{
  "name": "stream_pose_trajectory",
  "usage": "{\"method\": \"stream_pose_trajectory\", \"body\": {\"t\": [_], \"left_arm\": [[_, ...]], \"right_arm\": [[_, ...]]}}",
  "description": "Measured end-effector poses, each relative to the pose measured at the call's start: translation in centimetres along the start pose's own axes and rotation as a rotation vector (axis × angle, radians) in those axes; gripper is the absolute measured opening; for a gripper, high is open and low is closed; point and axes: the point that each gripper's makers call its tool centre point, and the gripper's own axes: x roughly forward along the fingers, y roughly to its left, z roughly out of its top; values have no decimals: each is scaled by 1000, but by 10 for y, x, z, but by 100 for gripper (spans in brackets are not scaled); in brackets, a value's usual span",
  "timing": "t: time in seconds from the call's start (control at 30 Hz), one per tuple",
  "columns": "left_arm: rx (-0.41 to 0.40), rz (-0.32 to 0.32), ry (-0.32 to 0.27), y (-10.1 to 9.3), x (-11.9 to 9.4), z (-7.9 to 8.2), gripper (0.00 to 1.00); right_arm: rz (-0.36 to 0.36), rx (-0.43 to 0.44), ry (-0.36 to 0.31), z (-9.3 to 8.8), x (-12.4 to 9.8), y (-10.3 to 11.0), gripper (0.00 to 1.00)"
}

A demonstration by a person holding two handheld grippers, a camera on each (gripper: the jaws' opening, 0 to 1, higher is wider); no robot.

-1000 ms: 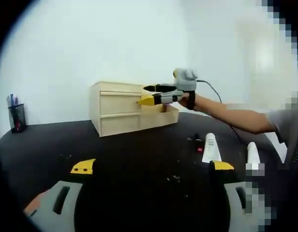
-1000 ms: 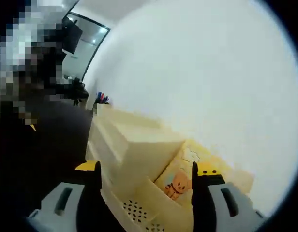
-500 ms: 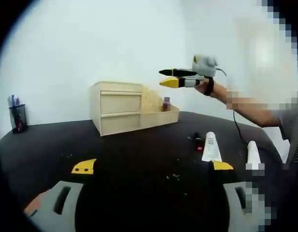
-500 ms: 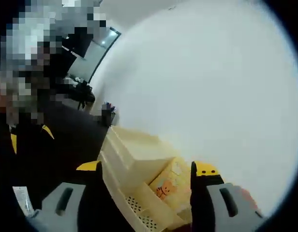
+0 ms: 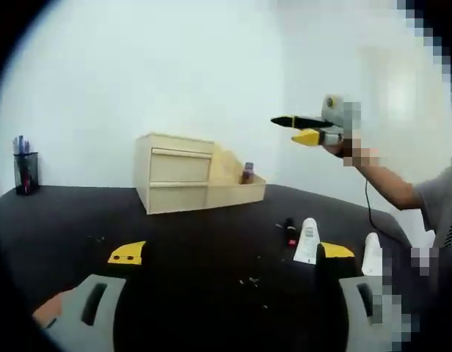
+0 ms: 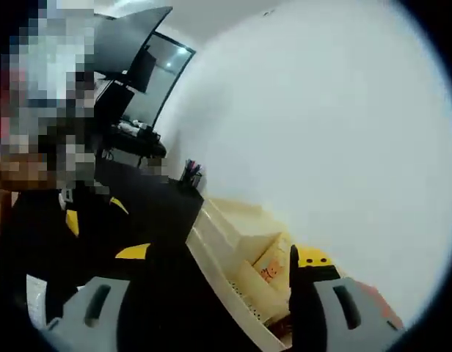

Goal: Open the drawer, pick up the cosmetic bottles from the table one by one, place them into the drawer, release the gripper, close the drawer, and move the gripper away

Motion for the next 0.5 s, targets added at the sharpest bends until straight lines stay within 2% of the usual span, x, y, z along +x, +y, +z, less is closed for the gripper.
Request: {"method": "stream_pose_trajectory", "body": {"t": [0.17,0.33,0.4,0.5], "left_arm": [[-23,16,-32,3,-2,7,88],[25,20,-36,2,-1,8,87],[37,11,-58,0,-1,11,83],[47,-2,-82,-3,-2,15,77]], "right_arm": [[25,61,-22,-9,-24,9,72],[40,129,-17,-22,-37,12,72],[57,126,-12,-28,-42,15,67],[59,104,14,-36,-46,21,70]]}}
